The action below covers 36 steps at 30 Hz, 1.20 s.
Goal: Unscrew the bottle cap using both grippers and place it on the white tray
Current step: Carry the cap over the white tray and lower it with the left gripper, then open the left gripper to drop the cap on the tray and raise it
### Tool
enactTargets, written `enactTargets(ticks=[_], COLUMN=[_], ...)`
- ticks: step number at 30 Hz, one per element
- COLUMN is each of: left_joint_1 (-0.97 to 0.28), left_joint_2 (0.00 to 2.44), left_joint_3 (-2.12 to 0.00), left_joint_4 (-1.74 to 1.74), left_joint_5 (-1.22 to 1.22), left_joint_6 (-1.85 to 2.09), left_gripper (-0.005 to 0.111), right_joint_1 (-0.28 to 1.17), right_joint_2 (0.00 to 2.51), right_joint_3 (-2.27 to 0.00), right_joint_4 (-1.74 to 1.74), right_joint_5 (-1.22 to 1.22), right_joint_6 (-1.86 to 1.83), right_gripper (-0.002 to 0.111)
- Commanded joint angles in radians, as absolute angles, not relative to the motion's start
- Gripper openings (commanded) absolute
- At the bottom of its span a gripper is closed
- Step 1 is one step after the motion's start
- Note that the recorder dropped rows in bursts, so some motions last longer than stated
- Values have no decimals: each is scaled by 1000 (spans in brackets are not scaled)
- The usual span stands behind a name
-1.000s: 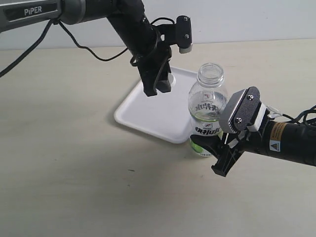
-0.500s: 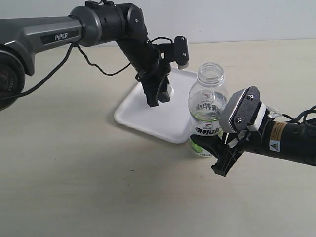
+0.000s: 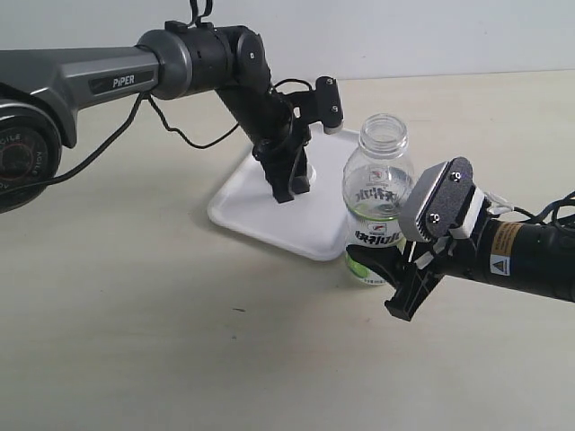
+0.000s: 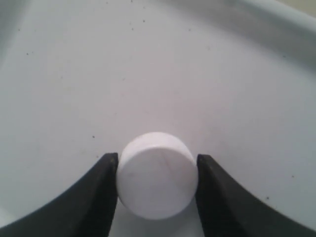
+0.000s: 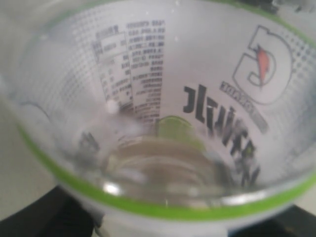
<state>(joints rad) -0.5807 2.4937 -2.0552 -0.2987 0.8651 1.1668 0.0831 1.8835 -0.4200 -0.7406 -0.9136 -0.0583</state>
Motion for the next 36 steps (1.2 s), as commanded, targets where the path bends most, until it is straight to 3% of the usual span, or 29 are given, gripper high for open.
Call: enactTargets(ticks=[1, 10, 16, 24, 28, 33, 36], left_joint_1=[-578, -578, -578, -578, -578, -578, -578], left_joint_2=[2486, 2486, 2486, 2441, 2388, 2329, 2294], left_joint_3=[-2062, -2062, -2062, -2062, -2062, -2062, -2062], left_joint_4=[-307, -307, -307, -246, -242, -229, -220], left_joint_5=[859, 850, 834, 843, 908, 1009, 1089], left_joint_6=[1144, 1144, 1142, 1084, 1073, 1073, 1073], left_gripper=[43, 51, 76, 74, 52, 0, 1], right_joint_1=[82, 82, 82, 82, 82, 82, 82], right_joint_2=[1884, 1884, 1884, 1884, 1884, 1884, 1884], right_joint_3=[-419, -419, -419, -419, -419, -419, -419], right_joint_4=[-770, -770, -770, -760, -760, -755, -738], right_joint_5=[-840, -840, -840, -844, -844, -824, -820], right_joint_6=[-59, -59, -59, -59, -59, -59, -45], right_gripper=[0, 0, 0, 0, 0, 0, 0])
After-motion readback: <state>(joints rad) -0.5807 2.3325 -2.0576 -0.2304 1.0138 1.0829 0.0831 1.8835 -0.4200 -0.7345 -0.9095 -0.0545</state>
